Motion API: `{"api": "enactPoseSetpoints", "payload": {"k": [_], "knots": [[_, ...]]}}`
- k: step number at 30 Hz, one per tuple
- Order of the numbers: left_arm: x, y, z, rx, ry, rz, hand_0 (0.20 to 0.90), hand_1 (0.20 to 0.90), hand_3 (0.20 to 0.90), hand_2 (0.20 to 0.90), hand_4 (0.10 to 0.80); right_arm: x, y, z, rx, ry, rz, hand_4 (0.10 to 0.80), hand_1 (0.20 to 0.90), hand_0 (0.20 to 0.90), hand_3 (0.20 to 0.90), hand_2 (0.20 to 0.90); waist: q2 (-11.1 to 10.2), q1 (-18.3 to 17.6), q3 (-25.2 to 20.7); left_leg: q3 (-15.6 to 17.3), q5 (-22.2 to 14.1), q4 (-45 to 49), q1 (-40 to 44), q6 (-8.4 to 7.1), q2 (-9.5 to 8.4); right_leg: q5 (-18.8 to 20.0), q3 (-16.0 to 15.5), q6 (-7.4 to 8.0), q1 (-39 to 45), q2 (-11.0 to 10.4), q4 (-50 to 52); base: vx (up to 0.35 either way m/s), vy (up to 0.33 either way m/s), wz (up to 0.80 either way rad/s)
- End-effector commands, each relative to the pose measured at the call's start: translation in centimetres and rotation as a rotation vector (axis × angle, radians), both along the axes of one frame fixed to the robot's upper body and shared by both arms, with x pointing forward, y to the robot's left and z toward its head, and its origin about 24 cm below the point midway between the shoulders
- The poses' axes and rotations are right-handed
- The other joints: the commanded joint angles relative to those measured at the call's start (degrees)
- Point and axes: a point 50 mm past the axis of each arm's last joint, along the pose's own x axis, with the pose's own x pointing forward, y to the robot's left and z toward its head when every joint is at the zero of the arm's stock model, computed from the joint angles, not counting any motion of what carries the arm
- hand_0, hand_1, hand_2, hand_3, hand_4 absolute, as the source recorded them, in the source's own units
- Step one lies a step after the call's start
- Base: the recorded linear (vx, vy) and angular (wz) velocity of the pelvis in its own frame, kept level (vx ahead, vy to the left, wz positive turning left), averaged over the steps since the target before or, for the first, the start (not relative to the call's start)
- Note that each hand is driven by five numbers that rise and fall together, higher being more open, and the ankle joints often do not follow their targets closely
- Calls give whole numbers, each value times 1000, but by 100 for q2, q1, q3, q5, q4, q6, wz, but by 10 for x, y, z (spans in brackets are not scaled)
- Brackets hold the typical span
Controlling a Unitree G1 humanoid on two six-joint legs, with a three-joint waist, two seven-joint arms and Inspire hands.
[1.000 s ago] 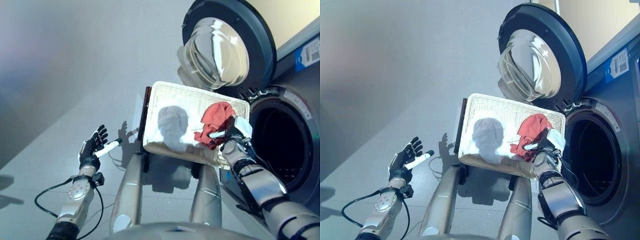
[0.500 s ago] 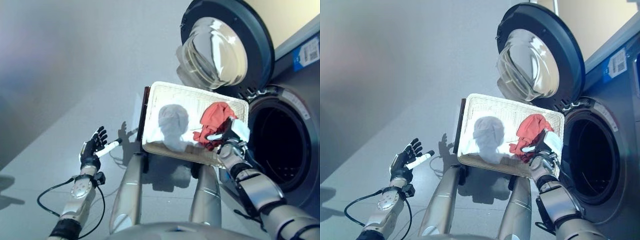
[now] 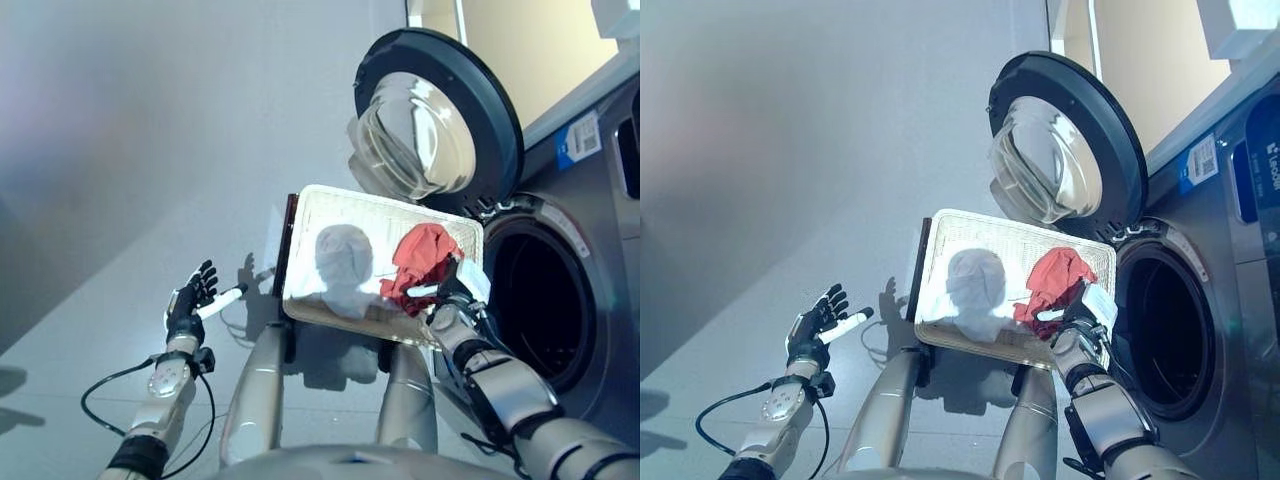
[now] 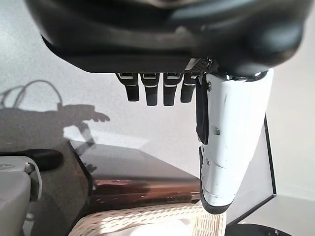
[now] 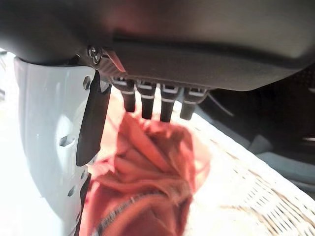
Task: Pick up the clothes and place them into the washing machine
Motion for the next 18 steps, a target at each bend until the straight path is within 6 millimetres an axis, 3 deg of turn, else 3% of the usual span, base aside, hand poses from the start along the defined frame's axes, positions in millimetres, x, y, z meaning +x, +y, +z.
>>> {"api": "enactPoseSetpoints", "payload": {"k": [1, 11, 18], "knots": [[5, 11, 22, 54, -141, 21, 900, 900, 900, 900, 800, 16, -32, 38, -129, -150, -36, 800, 900, 900, 900, 900, -9, 19, -159, -233, 59, -165, 4, -273, 16, 743, 61, 108, 41, -114, -523, 0, 0, 0], [1, 13, 37, 36, -200, -27, 900, 900, 900, 900, 800, 24, -58, 62, -196, -123, -67, 800, 900, 900, 900, 900, 130, 188, -85, -268, -59, 352, -479, -278, 11, 506, 137, 32, -427, -114, 36, -42, -9, 1], [-2, 14, 49, 6, -250, -55, 900, 900, 900, 900, 800, 31, -62, 72, 9, -227, -103, 800, 900, 900, 900, 900, 240, 252, 30, -227, -57, 567, -901, -254, -6, 486, 216, -10, -918, -107, 273, -34, -2, 3]]}}
